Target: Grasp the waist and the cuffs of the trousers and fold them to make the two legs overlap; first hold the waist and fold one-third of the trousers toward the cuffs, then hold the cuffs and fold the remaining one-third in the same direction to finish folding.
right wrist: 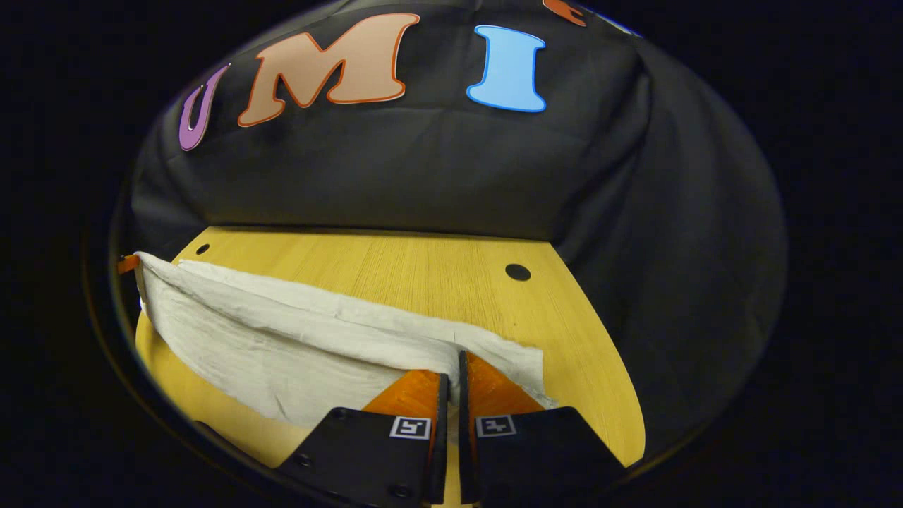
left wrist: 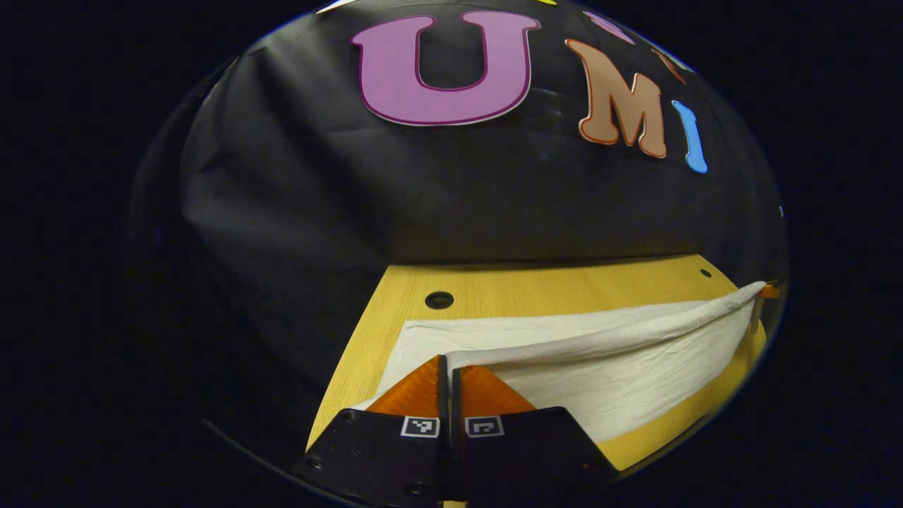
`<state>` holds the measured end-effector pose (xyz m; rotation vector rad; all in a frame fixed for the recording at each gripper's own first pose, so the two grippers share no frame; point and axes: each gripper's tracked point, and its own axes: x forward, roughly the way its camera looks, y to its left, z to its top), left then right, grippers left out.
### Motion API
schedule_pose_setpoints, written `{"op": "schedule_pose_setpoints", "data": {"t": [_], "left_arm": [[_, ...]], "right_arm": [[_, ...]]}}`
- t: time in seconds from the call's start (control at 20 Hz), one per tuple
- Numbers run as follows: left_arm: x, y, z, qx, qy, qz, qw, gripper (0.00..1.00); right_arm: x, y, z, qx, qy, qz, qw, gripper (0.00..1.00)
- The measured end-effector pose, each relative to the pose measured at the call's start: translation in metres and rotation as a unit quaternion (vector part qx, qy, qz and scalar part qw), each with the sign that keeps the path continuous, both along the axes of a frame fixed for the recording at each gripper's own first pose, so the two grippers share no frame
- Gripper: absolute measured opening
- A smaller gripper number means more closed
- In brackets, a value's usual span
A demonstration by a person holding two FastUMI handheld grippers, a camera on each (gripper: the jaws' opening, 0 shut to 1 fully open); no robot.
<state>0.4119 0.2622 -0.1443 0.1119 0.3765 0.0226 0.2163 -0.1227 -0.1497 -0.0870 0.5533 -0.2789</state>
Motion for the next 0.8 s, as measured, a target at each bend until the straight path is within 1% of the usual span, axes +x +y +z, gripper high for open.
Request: {"op": "schedule_pose_setpoints", "data": {"t": [0.05,0.1,0.2,0.3,0.35,0.45,0.55,0.6,0.65,0.7,0.8], "left_arm": [[0.048,0.022,0.025,-0.002,-0.007,0.001,1.0,0.0],[0.091,0.028,0.028,-0.005,-0.008,0.004,1.0,0.0],[0.133,0.029,0.018,-0.015,-0.004,0.013,1.0,0.0],[0.156,0.035,-0.006,-0.031,0.002,0.028,0.999,0.0],[0.165,0.037,-0.017,-0.037,0.005,0.033,0.999,0.0],[0.178,0.041,-0.032,-0.035,0.008,0.041,0.999,0.0],[0.185,0.042,-0.041,-0.033,0.01,0.044,0.998,0.0],[0.187,0.042,-0.045,-0.035,0.011,0.044,0.998,0.01],[0.188,0.043,-0.048,-0.035,0.013,0.049,0.998,0.08],[0.185,0.044,-0.047,-0.036,0.015,0.054,0.998,0.29],[0.186,0.045,-0.043,-0.043,0.005,0.068,0.997,0.72]], "right_arm": [[0.019,0.001,-0.006,-0.005,-0.003,-0.002,1.0,0.09],[0.032,0.002,-0.01,-0.004,-0.005,-0.004,1.0,0.09],[0.056,0.008,-0.027,0.003,-0.006,-0.008,1.0,0.1],[0.077,0.014,-0.046,0.014,-0.005,-0.008,1.0,0.1],[0.08,0.013,-0.056,0.019,-0.003,-0.014,1.0,0.1],[0.09,0.013,-0.071,0.029,0.001,-0.024,0.999,0.08],[0.096,0.012,-0.077,0.036,-0.003,-0.027,0.999,0.1],[0.099,0.012,-0.08,0.04,-0.002,-0.026,0.999,0.13],[0.1,0.015,-0.085,0.047,0.002,-0.023,0.999,0.15],[0.099,0.016,-0.087,0.052,0.007,-0.021,0.998,0.2],[0.099,0.017,-0.083,0.056,0.01,-0.017,0.998,0.71]]}}
